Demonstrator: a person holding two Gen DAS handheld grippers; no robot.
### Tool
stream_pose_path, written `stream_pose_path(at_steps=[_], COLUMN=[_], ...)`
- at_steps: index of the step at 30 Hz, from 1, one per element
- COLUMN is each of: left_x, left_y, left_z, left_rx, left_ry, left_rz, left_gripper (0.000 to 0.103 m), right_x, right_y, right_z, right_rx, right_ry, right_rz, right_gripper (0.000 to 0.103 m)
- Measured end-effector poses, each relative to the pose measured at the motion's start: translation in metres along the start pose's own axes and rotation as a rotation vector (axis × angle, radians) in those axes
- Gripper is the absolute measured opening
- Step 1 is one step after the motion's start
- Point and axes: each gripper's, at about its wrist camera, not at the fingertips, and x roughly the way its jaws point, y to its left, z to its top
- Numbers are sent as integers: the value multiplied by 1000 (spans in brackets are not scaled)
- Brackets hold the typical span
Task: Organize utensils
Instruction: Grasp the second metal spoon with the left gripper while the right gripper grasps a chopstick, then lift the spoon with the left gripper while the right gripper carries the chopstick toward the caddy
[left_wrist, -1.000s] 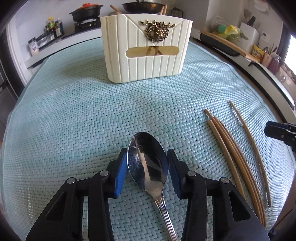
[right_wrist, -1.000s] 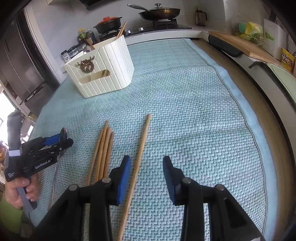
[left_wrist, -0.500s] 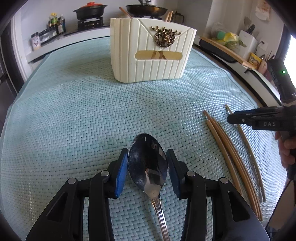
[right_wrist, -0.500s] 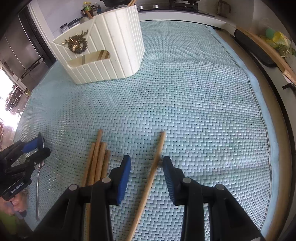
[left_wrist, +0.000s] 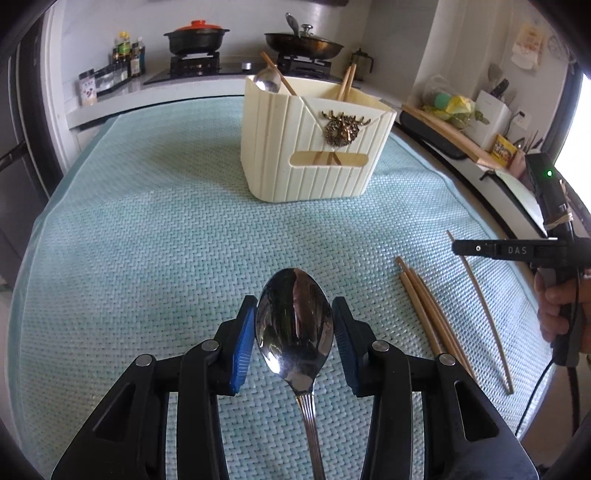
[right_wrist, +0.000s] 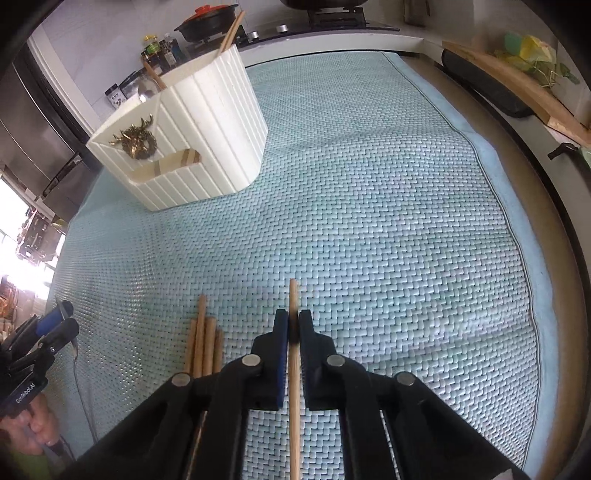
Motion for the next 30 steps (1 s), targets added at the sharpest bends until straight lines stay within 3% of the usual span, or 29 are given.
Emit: stream_pose_path(at_steps=[10,17,30], left_x=[-39,-65,-103], left_y=[1,2,-7], left_z=[11,14,18], left_rx=[-24,-31,-26], left_ry=[-75,-122,-191], left_rz=[-2,1,1], left_gripper=[41,41,40], right_x=[-71,-122,-175], right_y=[5,11,39], right_z=[-3,-26,-51], right_rx=[3,-20,-118], right_ry=[-169,-279,-423], right_rz=[75,88,70], right_gripper=[6,6,6])
